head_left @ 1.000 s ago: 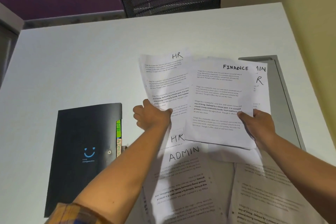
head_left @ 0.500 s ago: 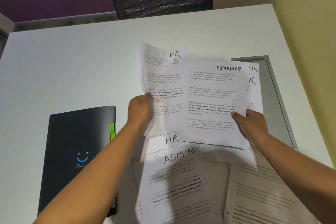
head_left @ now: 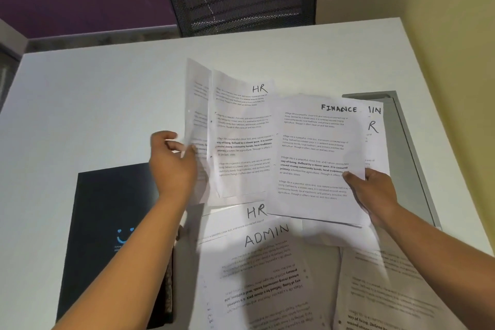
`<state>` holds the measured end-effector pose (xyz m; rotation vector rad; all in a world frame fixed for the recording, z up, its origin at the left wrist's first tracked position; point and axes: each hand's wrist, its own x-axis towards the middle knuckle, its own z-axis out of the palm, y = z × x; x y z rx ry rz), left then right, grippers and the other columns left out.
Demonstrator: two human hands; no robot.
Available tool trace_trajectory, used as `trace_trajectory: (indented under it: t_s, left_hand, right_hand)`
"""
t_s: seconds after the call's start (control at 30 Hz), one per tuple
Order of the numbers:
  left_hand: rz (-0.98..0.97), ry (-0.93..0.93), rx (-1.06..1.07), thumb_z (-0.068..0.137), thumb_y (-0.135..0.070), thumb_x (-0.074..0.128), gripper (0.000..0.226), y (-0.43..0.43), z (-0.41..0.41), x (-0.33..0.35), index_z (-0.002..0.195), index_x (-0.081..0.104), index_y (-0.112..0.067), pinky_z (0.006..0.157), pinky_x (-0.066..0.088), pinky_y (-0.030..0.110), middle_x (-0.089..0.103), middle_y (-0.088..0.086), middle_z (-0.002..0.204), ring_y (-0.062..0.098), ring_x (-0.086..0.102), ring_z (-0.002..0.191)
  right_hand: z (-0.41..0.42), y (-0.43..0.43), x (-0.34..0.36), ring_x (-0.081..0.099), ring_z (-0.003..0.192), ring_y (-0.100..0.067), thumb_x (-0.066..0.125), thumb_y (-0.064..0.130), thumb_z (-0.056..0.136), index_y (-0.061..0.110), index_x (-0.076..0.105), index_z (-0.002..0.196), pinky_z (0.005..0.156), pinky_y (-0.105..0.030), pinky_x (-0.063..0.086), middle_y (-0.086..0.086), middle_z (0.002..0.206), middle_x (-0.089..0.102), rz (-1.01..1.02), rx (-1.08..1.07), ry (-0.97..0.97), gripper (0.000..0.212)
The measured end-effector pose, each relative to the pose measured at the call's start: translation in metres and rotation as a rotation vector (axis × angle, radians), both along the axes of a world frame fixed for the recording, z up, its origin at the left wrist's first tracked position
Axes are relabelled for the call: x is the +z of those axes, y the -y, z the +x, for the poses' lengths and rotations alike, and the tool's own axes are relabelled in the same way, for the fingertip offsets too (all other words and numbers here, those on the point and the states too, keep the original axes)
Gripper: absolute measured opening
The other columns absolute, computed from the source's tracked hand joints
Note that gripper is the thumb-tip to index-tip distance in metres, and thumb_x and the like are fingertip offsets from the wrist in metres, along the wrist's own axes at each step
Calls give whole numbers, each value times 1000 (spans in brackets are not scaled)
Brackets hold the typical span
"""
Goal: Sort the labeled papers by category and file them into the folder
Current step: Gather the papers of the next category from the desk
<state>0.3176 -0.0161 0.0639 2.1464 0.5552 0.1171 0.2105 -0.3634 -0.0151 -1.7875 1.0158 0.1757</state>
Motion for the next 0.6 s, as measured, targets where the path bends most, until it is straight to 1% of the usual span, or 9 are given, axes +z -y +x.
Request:
trace_trajectory:
  t_s: [0.07,0.1,0.17,0.2,0.23,0.33,0.43,0.53,0.6]
  left_hand:
    - [27,-19,-5,93,-14,64,31,-15,0,6,123,58,-16,76,51,31,61,-2,100,18,61,89]
    - [68,-27,-18,95,-16,60,28,-23,0,9,124,62,-15,79,52,32,64,1,109,20,63,95]
    - [105,7,-17,97,-20,56,25,-42,-4,17,118,68,-14,83,53,33,66,5,117,23,65,101]
    - [86,38,4,98,-21,56,24,-49,-7,25,116,69,-15,83,53,33,68,6,116,24,65,102]
    - [66,70,29,98,-22,56,22,-56,-11,34,114,70,-16,83,55,35,69,4,113,23,66,101]
    - [43,160,90,96,-25,56,22,-71,-25,66,111,72,-19,81,58,38,72,-1,106,20,67,97]
    - [3,272,142,97,-22,57,23,-74,-46,102,113,71,-15,70,50,24,71,0,108,17,65,95]
    - [-141,301,163,95,-23,61,17,-68,-75,135,106,73,-21,71,52,28,73,-4,101,17,68,89]
    - [-269,249,143,94,-22,65,12,-58,-98,144,102,74,-23,72,57,34,75,-6,95,18,72,86]
  right_hand:
    - [0,0,1,72,88,-25,72,28,89,20,73,92,89,-44,58,0,92,76,0,-2,4,9]
    - [-1,-1,4,73,85,-25,72,28,89,18,74,92,86,-44,59,0,88,76,-1,-2,3,10]
    - [-1,-1,8,71,63,-14,72,25,90,13,73,89,67,-37,58,8,66,71,20,-9,-1,12]
    - [0,-1,11,62,47,-6,72,24,90,12,71,86,56,-31,50,14,52,64,38,-25,-1,12]
    - [0,-3,16,52,36,-2,71,23,91,13,68,81,51,-27,42,15,42,57,56,-35,-2,15]
    - [0,-10,32,41,26,0,69,22,93,18,56,67,45,-23,33,15,33,49,76,-29,29,29]
    - [-8,-16,53,51,38,-1,68,19,93,12,63,74,39,-15,38,13,48,58,65,-10,104,21]
    - [-20,-26,75,58,48,2,68,17,94,10,67,80,45,-12,41,10,61,68,54,44,178,15]
    - [-32,-35,90,67,71,-7,68,18,93,7,72,93,57,-19,47,-3,87,75,64,72,219,12]
